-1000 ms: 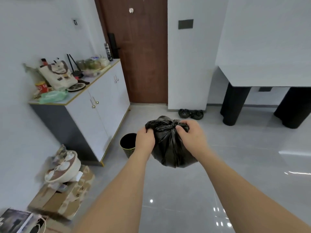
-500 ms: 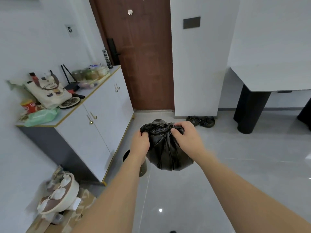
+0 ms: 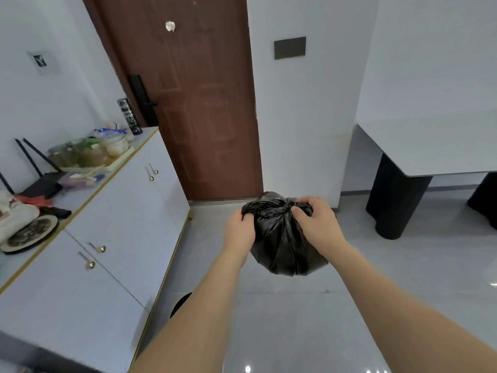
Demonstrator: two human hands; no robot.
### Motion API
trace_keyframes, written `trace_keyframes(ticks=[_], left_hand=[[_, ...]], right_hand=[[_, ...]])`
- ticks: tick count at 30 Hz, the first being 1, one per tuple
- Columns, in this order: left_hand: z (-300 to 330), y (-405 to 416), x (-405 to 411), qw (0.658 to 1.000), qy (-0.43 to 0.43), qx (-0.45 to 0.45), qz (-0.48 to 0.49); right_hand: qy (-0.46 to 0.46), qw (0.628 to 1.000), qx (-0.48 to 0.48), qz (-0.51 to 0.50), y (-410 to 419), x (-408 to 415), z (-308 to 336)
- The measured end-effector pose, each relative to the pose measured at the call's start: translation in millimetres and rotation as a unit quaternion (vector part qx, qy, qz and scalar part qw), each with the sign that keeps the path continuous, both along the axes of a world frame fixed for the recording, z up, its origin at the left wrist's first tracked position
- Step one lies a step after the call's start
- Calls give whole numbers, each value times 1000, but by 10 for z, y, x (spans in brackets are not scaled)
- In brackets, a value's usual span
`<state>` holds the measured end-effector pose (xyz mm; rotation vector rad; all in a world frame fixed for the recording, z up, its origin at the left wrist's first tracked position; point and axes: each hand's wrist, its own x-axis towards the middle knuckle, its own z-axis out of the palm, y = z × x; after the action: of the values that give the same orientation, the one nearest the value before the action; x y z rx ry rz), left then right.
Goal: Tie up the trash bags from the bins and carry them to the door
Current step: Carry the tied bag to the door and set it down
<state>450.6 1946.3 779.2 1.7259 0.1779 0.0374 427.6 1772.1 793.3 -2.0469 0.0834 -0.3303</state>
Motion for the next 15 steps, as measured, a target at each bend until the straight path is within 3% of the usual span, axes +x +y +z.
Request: trace_keyframes(ticks=[15], left_hand=[[-228, -402, 3622, 997, 35, -15, 60]], right_hand=[[14, 999, -2, 47, -367, 3784, -389]])
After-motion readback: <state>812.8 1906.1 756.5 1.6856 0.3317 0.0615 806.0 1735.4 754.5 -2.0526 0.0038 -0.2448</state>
